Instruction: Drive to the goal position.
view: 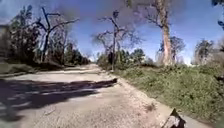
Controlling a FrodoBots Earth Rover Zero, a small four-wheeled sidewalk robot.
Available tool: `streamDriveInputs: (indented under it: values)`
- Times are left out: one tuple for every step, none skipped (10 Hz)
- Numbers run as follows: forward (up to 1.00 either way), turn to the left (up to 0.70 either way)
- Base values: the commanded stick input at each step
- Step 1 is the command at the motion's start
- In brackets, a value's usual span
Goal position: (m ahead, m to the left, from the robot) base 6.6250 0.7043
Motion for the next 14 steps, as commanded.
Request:
streamDriveInputs:
  values:
    - [1.00,0.00]
    - [1.00,0.00]
    - [1.00,0.24]
    - [1.00,0.40]
    - [1.00,0.40]
    - [1.00,0.40]
    - [1.00,0.40]
    - [1.00,0.32]
    - [1.00,0.00]
    - [1.00,0.00]
    - [1.00,0.00]
    - [1.00,0.00]
    - [1.00,0.00]
    - [1.00,0.00]
